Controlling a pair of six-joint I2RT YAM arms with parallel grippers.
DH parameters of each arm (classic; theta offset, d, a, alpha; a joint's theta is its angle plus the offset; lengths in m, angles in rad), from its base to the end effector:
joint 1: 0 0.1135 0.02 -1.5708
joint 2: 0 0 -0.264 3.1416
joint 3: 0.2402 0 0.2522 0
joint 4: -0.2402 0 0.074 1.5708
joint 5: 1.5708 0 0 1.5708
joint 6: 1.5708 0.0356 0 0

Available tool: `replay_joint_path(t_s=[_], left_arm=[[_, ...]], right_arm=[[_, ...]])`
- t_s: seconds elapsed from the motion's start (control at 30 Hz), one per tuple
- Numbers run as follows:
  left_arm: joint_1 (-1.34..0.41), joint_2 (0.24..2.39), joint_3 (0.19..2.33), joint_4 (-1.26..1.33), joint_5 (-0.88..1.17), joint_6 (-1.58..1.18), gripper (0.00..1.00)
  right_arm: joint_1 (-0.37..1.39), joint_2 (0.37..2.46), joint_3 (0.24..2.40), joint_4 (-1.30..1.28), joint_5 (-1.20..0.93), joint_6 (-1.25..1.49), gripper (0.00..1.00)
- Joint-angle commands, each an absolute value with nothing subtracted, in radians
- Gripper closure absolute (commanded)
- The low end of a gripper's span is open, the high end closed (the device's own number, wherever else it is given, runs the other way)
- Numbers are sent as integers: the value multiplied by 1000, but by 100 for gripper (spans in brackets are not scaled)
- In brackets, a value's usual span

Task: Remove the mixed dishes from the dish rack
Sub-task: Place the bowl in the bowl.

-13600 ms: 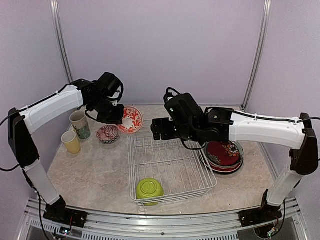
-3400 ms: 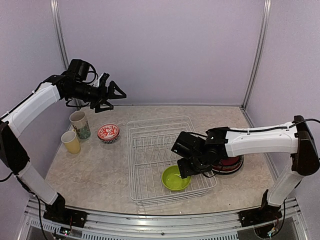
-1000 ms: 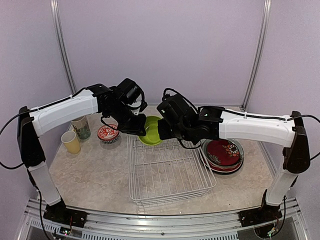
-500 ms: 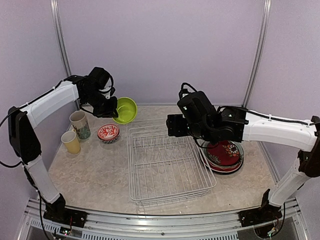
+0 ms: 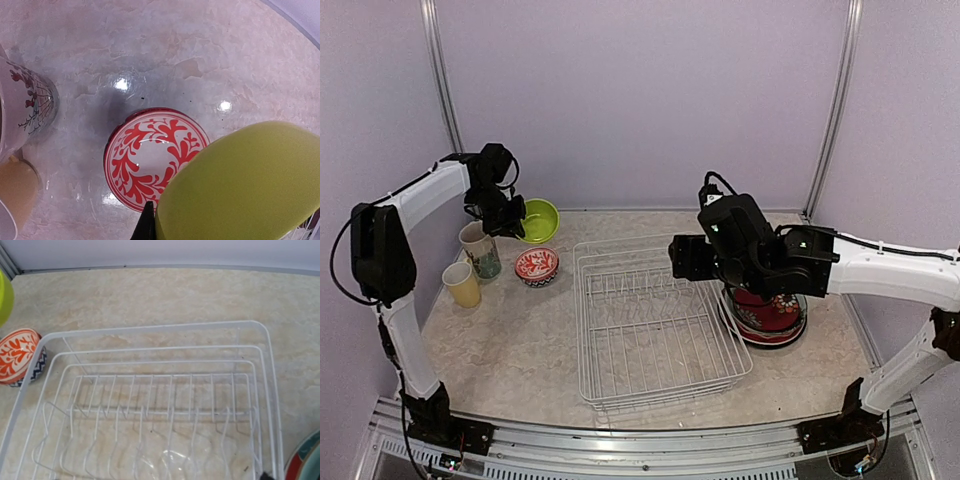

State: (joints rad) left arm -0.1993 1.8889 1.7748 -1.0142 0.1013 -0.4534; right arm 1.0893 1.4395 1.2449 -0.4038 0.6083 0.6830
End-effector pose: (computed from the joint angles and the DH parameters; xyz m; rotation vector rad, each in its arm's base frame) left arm 0.3910 -0.0826 0.2971 -0.3157 2.7177 -0.3287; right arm 0.1675 0.2765 0.3286 -0.0806 2.0781 0.4327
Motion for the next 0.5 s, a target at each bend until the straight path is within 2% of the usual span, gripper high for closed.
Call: replay_joint_path(t_s=[0.0,0.3,0.47], left_arm=[[-187,1954,1800,-1064,108,-472,99],[-186,2051,1836,-1108,103,-469,98],[-192,2076,1837,-1117,89,-468,93]], right_arm=[[1084,1370,1200,-374,634,701,17],[1083,1308,1141,-352,658,707,17],[1083,1298,1140,-359,663,703,16]])
